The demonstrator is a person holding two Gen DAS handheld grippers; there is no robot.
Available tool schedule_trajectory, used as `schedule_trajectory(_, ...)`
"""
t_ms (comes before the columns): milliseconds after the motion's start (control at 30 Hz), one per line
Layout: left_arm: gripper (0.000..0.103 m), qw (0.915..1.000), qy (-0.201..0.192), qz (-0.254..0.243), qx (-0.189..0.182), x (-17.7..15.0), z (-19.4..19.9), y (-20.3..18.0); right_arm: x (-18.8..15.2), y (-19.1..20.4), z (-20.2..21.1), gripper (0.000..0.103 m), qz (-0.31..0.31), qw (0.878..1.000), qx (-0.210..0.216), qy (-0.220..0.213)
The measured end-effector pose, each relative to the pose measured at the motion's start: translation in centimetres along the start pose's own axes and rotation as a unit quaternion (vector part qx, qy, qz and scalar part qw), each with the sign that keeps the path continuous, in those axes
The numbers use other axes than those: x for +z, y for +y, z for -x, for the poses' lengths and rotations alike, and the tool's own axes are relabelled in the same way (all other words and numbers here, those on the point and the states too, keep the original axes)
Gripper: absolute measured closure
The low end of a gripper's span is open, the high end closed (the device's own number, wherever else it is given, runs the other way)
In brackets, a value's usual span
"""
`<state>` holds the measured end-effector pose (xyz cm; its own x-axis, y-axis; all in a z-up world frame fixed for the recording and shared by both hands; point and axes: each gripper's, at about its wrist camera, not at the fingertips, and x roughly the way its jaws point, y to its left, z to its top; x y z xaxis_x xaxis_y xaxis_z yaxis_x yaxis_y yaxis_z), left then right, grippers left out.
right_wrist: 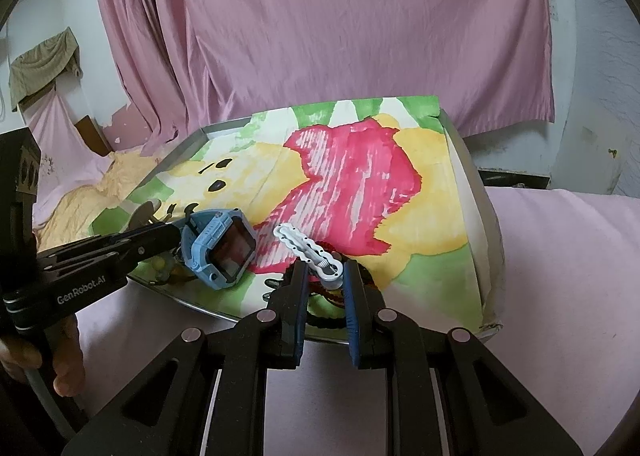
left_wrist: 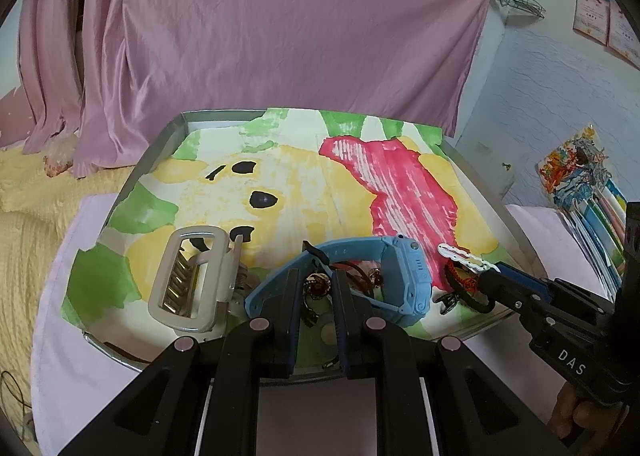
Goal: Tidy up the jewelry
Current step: 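Carry the gold charm and white chain bracelet into the tray with both tools, then open both tools to release the charm and bracelet in the tray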
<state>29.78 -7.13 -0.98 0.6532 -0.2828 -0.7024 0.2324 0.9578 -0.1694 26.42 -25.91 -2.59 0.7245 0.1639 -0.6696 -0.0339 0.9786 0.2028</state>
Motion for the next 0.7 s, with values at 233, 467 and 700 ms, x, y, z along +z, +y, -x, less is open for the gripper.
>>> schedule_trajectory(233,0.089,1.0000,0.003,-0.003,0.003,-0.1,0.1,0.0,-0.1,0.1,0.1,0.086,0.001,1.000,-0.003,-0.003)
schedule_trajectory(467,0.089,1.0000,0.003,-0.007,0.005,-0.4,0.5,-0.1,-0.3,0.0,0.9,0.079,-0.005,1.000,-0.005,-0.015)
schedule_trajectory(700,0.067,1.0000,-0.006,0.002,0.006,-0.9,1.1,0.2,-0.5,-0.1,1.7,0.064,-0.006,0.999,-0.011,-0.032)
